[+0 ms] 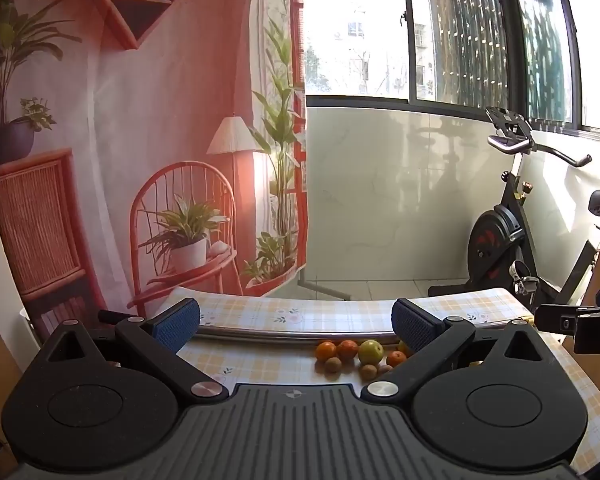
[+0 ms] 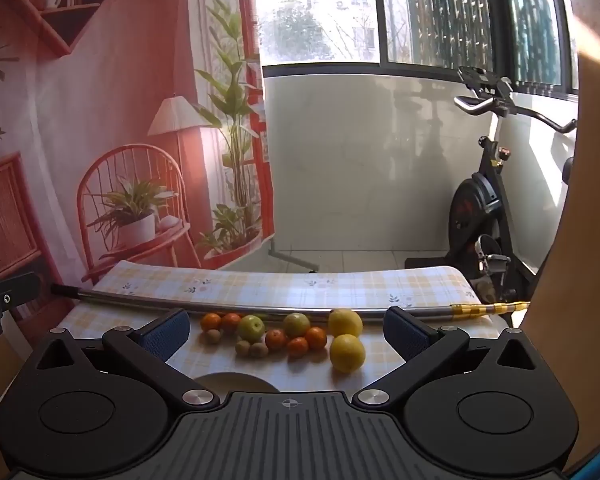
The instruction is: Organize fruits
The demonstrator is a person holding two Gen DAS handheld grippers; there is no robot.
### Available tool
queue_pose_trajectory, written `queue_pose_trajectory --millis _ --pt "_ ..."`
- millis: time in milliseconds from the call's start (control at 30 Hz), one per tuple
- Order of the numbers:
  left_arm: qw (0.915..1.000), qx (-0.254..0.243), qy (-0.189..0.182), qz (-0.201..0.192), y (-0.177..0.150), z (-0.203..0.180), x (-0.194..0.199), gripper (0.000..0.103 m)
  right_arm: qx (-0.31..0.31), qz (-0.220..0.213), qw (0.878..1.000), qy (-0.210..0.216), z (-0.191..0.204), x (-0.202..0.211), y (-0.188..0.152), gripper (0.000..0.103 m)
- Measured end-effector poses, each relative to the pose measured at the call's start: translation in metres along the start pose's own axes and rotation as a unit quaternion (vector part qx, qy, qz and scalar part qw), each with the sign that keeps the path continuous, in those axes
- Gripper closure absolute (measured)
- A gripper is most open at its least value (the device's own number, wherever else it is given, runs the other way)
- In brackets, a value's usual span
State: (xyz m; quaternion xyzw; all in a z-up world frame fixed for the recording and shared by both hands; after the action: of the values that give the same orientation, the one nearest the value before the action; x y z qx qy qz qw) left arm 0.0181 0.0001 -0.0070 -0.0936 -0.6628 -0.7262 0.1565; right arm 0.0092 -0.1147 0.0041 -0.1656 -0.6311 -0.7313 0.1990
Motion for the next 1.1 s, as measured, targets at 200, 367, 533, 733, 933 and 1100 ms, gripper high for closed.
queue_pose_trajectory --millis 200,367,533,733,933,1100 --pt "1.0000 -0.002 0.006 -0.002 -0.0015 -0.0027 0.0050 0.000 0.014 -0.007 1.000 -0.002 0.0035 0.0051 0.0014 0.000" --pt "1.0000 0.006 0.006 -0.004 -0.0024 -0.0019 0.0066 0.000 0.013 -0.011 1.000 -0.003 0.0035 0.0054 0.0034 0.000" --pt "0.9999 0.009 0.005 -0.005 -0.0009 -0.0005 0.0033 0.000 0.009 -0.017 1.000 -0.008 0.0051 0.0066 0.0000 0.000" --pt "0.9999 0.011 0.005 -0.008 -0.0030 -0.0009 0.0062 0.000 0.008 -0.017 1.000 -0.010 0.0057 0.0077 -0.0007 0.000" --pt "0.9999 0.013 0.004 -0.008 -0.0035 -0.0001 0.0063 0.000 0.009 -0.017 1.000 -0.010 0.0066 0.0066 -0.0002 0.000" --pt "0.9999 0.013 0.004 -0.008 -0.0033 0.0002 0.0063 0.000 0.008 -0.017 1.000 -0.010 0.0066 0.0068 -0.0004 0.000"
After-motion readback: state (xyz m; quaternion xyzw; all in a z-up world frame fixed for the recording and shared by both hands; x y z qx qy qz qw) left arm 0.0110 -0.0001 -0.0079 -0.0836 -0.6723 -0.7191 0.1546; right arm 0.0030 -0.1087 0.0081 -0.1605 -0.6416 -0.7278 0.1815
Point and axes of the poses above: each gripper's, at about its wrist camera, not at the fingertips, and x roughly against the way its jaws point, z to its left, y to its top, the point moved 2 cm from there along -x, roughly the way its jaws point, and after that the axes turned 6 degrees about y, right-handed, at the moved point
